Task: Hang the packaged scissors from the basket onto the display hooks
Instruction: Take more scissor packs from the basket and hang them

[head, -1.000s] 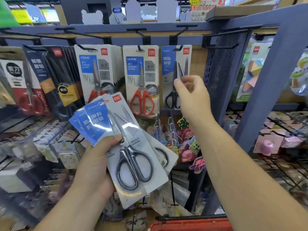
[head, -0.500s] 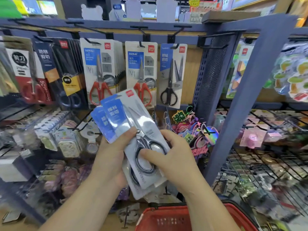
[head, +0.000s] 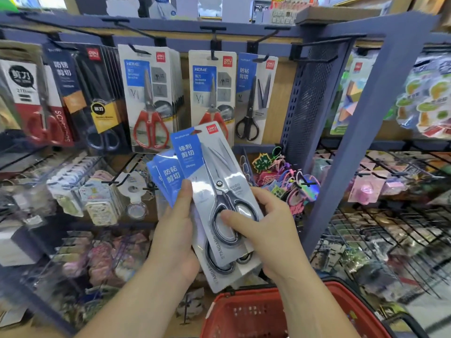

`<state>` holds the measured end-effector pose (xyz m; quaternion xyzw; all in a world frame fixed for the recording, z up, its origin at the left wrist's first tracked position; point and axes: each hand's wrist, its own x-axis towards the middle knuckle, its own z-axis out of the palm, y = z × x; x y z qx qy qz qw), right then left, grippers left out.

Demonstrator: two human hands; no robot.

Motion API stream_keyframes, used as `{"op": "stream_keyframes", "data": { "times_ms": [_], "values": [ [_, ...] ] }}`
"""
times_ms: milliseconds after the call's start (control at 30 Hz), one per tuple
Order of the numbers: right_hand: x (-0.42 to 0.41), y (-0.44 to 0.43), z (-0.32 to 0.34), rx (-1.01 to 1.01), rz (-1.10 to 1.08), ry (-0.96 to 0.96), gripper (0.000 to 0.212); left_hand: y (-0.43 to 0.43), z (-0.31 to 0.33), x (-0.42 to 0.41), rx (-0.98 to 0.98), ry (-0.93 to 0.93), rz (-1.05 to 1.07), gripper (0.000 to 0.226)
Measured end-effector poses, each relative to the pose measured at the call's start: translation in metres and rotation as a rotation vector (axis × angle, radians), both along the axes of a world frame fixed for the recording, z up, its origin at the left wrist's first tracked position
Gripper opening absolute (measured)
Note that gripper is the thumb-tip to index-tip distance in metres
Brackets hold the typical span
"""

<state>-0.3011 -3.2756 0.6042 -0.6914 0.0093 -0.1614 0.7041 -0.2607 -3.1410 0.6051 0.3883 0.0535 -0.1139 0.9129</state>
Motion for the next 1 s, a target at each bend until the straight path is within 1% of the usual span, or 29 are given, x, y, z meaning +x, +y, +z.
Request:
{"op": "stream_keyframes", "data": {
  "times_ms": [167,233,300,400,500,600,667,800,933,1000],
  "values": [
    [0.007,0.028,0.0,0.095,-0.033,0.03,0.029,0.024,-0.008,0.02,-0.027,0.053,-0.071,0.044],
    [0.012,0.046,-0.001,0.149,-0.078,0.047,0.029,0.04,-0.01,0.03,0.011,0.049,-0.12,0.043],
    [0.015,0.064,-0.002,0.2,-0.118,0.039,0.034,0.058,-0.014,0.039,0.036,0.04,-0.184,0.042],
    [0.016,0.093,-0.001,0.257,-0.202,0.004,0.037,0.083,-0.014,0.048,0.028,0.039,-0.259,0.041],
    [0.017,0.12,0.0,0.337,-0.331,-0.033,0.026,0.101,-0.012,0.048,0.021,-0.001,-0.311,0.038],
    [0.016,0.134,0.001,0.337,-0.414,-0.057,0.019,0.111,-0.009,0.045,0.052,-0.08,-0.351,0.031],
    [0.013,0.138,0.003,0.346,-0.44,-0.071,0.018,0.114,-0.006,0.046,0.082,-0.118,-0.356,0.027],
    [0.012,0.134,0.004,0.367,-0.453,-0.111,0.016,0.11,-0.002,0.054,0.175,-0.149,-0.286,0.016],
    [0.015,0.118,-0.001,0.42,-0.455,-0.146,0.024,0.099,0.002,0.062,0.242,-0.183,-0.249,0.023],
    [0.018,0.105,-0.005,0.446,-0.439,-0.166,0.023,0.095,0.003,0.064,0.276,-0.208,-0.24,0.023]
  ]
}}
